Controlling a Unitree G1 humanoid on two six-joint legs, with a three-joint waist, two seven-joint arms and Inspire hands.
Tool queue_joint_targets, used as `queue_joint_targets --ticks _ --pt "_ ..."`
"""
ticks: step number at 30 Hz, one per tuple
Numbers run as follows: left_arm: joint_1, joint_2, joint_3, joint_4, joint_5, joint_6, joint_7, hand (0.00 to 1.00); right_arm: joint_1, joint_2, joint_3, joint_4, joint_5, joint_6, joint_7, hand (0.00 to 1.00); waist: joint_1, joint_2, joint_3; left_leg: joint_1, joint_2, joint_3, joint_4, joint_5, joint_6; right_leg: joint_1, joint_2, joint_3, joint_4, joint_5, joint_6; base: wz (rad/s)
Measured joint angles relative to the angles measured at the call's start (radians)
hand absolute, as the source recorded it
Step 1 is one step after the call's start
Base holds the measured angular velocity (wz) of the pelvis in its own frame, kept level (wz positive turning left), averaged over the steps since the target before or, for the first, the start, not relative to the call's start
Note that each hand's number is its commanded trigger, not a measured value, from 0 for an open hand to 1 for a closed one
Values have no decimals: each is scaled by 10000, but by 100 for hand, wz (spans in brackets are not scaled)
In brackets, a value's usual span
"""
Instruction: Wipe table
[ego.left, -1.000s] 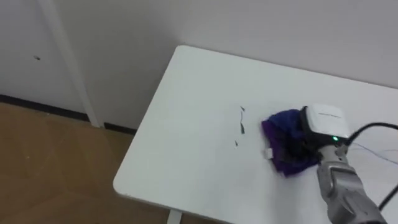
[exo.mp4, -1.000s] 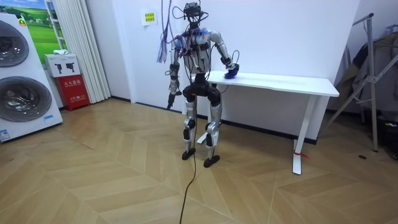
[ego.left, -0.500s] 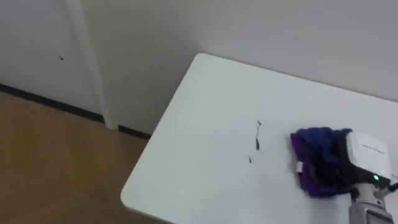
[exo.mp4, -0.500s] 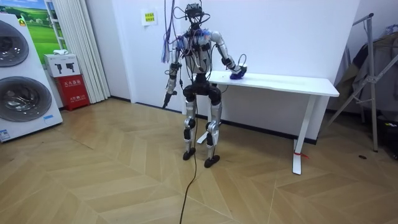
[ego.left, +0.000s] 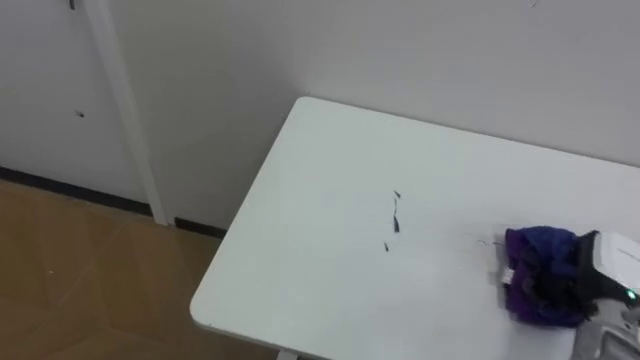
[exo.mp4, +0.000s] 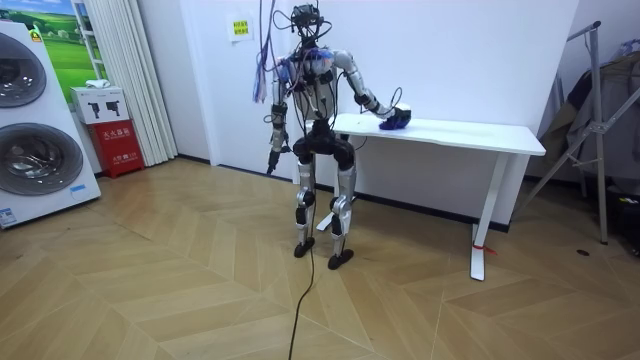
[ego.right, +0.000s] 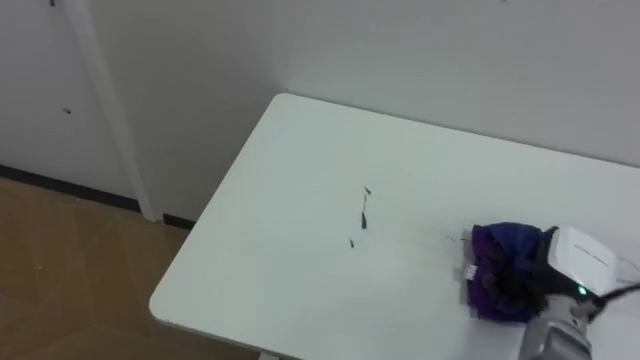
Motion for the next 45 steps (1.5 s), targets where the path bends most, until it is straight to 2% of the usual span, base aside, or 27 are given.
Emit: queue_joint_targets --ticks 2,4,6,8,11,13,14,16,20,22,23,25,26,28,29,31,32,33,34,35,36,37,39,40,42,44,45 --pt "-110 0 -143 1 -2 109 -9 0 -438 267 834 -828 -646 103 717 100 145 -20 69 -114 57 -47 -1 40 -63 -161 92 1 -3 36 -69 -19" --pt "-348 -16 -300 -24 5 113 -182 0 -1135 533 1671 -1095 -1058 -217 1278 100 432 -41 265 -197 105 -91 -112 151 -167 -312 169 83 -56 2 -138 10" --pt "-330 -51 -299 -134 1 104 -308 0 -1357 592 1748 -1048 -1193 -476 1592 100 728 -68 258 -297 85 -185 -150 228 -111 -417 154 60 -95 -33 -144 26" --pt "-90 -28 -285 -205 -4 126 -372 0 -1359 584 1622 -996 -1219 -574 1596 100 707 -112 230 -311 4 -359 -157 266 -85 -382 82 -134 -108 -87 -104 29" --pt "334 13 -253 -258 -20 299 -408 0 -566 443 1109 -788 -886 -1154 703 100 253 -172 207 -292 -113 -380 -107 239 -35 -123 -63 -465 -207 -163 17 43" --pt "336 12 35 -279 94 227 -418 0 476 443 108 -516 -373 -1924 -555 100 -278 -179 155 -204 -176 35 -29 188 73 81 -270 -641 84 -287 219 62" --pt "308 19 184 -256 170 179 -416 0 741 443 -191 -422 -194 -2041 -803 100 -365 -160 148 -145 -176 83 -11 163 114 83 -328 -657 281 -321 274 40" --pt "279 170 780 -166 651 -20 -414 0 1565 413 -1443 268 687 -2391 -1676 100 -678 -83 93 51 -34 676 161 -43 369 -38 -591 -772 1193 -454 468 15" --pt "268 348 1416 -120 766 -213 -364 0 2367 94 -2338 1009 1925 -2447 -2354 100 -776 126 -41 178 185 1526 485 -437 595 -366 -1006 -761 2613 -499 573 -35" --pt "76 401 1357 -115 629 -381 -283 0 2232 -2 -2255 1086 2434 -2159 -2428 100 -612 329 -77 -45 415 1944 1103 -769 625 -619 -1750 -804 3703 -872 630 -54" --pt "-16 410 1254 -96 592 -471 -237 0 2100 38 -2191 1144 2498 -2066 -2445 100 -564 363 -71 -114 511 2034 1228 -814 591 -630 -1952 -738 3807 -905 660 -60" --pt "-656 688 821 397 400 -818 -151 0 1121 326 -1711 1397 2449 -1366 -2478 100 -8 440 -44 -602 1008 2309 1757 -984 349 -831 -2536 -383 3483 -845 765 -77" --pt "-862 763 713 586 316 -836 -156 0 838 415 -1555 1443 2409 -1162 -2438 100 116 438 -43 -765 1146 2311 1915 -1014 298 -857 -2617 -317 3219 -800 833 -73" --pt "-1391 987 341 723 -206 -829 -215 0 -377 753 -618 1342 2085 -700 -1901 100 261 355 2 -1547 1723 2273 2537 -1111 -25 -988 -2639 -162 2125 -527 1032 -50" --pt "-1536 1015 322 746 -217 -829 -223 0 -661 799 -446 1294 1990 -714 -1710 100 272 300 36 -1737 1825 2272 2652 -1090 -109 -1012 -2642 -144 1907 -380 1050 -25" --pt "-1949 1066 194 583 -552 -842 -379 0 -1299 795 -174 880 1423 -926 -828 100 453 -13 211 -2315 2160 2177 2840 -837 -537 -1179 -2557 -209 1237 176 1021 -10" --pt "-1885 1072 194 450 -617 -869 -429 0 -1350 796 -120 831 1281 -1048 -701 100 474 -53 239 -2395 2264 2145 2837 -755 -678 -1182 -2420 -194 1048 275 1007 0" --pt "-1695 1057 210 382 -882 -904 -457 0 -1294 794 -110 603 1097 -1253 -493 100 434 -71 247 -2540 2489 1996 2827 -601 -954 -1176 -2046 -302 687 433 979 24" --pt "-1381 1061 241 180 -997 -839 -472 0 -1095 765 -134 281 839 -1450 -505 100 280 -157 231 -2676 2587 1710 2759 -417 -1283 -1184 -1734 -789 646 605 1091 40" --pt "-1144 1012 278 67 -1001 -803 -470 0 -911 733 -209 176 763 -1589 -546 100 192 -128 153 -2768 2647 1595 2726 -333 -1436 -1119 -1675 -1268 746 375 1370 65" --pt "-716 907 308 -95 -975 -757 -471 0 -556 659 -438 57 490 -1777 -682 100 -44 -18 41 -2784 2894 1216 2461 -31 -1764 -1032 -1360 -1688 1039 -60 1197 104" --pt "-380 857 311 -216 -939 -711 -495 0 84 486 -714 -256 326 -1808 -778 100 -404 28 32 -2764 2937 1217 2198 405 -1806 -800 -1262 -2209 1124 -426 1081 118" --pt "98 792 312 -270 -937 -667 -570 0 866 177 -1174 -516 304 -1832 -926 100 -492 -41 -14 -2698 2739 1662 2437 409 -1619 -522 -1221 -2478 1183 -767 972 91" --pt "345 750 311 -261 -950 -650 -602 0 1109 -49 -1256 -594 317 -1796 -907 100 -437 61 -6 -2650 2467 1780 2719 305 -1436 -374 -1188 -2638 1154 -820 887 40" --pt "537 621 312 -76 -998 -640 -599 0 1014 -211 -1268 -642 316 -1787 -661 100 -310 202 69 -2439 2071 1739 2788 92 -1080 -275 -1096 -2540 1167 -862 806 -7" --pt "554 454 312 -36 -1078 -607 -624 0 724 -270 -1100 -678 234 -1536 -344 100 155 436 59 -2025 1939 1720 2402 56 -1033 -439 -1050 -2026 1247 -884 739 -70" --pt "576 328 312 -27 -1214 -613 -624 0 347 -288 -899 -701 115 -1258 -20 100 570 560 101 -1657 1871 1726 1962 65 -1051 -661 -1055 -1552 1381 -898 737 -113"
